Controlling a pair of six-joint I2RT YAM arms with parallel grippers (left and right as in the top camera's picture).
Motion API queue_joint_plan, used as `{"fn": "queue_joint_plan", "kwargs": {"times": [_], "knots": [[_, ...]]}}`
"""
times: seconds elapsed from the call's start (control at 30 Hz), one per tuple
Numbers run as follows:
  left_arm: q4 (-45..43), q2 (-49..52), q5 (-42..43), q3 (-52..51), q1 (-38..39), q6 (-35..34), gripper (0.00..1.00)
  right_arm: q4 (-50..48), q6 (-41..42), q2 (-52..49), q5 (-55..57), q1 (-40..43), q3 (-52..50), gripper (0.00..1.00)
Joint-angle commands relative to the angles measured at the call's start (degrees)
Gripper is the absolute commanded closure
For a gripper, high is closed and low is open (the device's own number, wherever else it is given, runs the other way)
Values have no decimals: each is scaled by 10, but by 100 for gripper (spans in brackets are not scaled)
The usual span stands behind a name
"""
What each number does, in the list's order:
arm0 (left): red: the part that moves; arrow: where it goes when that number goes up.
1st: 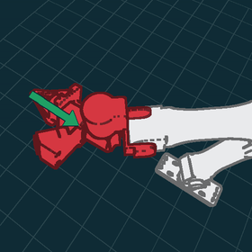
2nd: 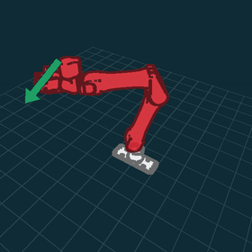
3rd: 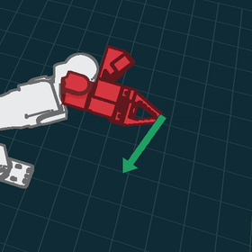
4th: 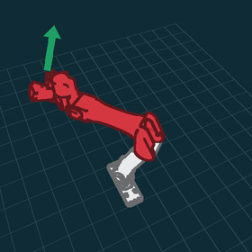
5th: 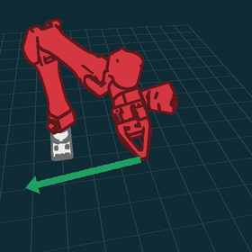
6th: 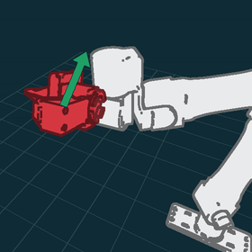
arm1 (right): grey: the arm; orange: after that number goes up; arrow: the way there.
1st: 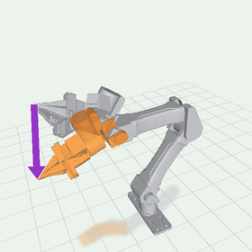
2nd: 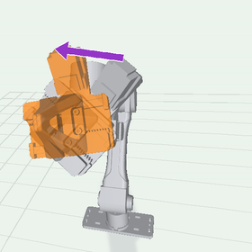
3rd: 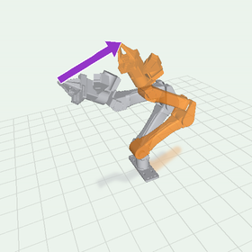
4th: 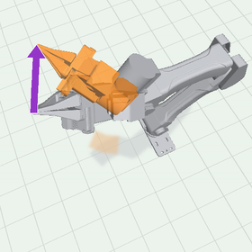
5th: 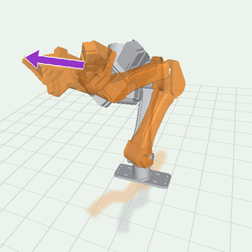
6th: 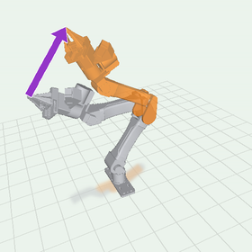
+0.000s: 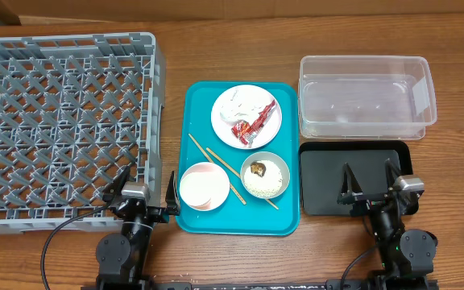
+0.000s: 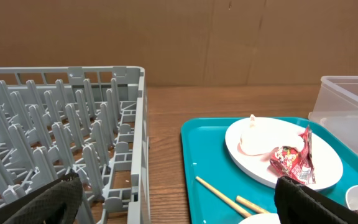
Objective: Sort waste into correct bins and load items into the dishwasher
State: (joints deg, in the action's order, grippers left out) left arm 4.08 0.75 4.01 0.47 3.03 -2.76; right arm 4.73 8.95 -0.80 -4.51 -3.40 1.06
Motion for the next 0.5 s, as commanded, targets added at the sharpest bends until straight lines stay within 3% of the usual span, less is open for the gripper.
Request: {"fn": "queue_joint_plan", "kwargs": {"times": [0.0, 0.3, 0.47], "knots": [[1, -3, 0, -2, 2, 10, 0, -3, -2, 4, -1, 3, -6, 0], [8, -3, 0, 5, 2, -22, 0, 3, 1, 4, -1, 3, 1, 0], [49, 26, -9, 63, 1, -24, 0, 59, 4, -13, -1, 3, 59, 0]]}}
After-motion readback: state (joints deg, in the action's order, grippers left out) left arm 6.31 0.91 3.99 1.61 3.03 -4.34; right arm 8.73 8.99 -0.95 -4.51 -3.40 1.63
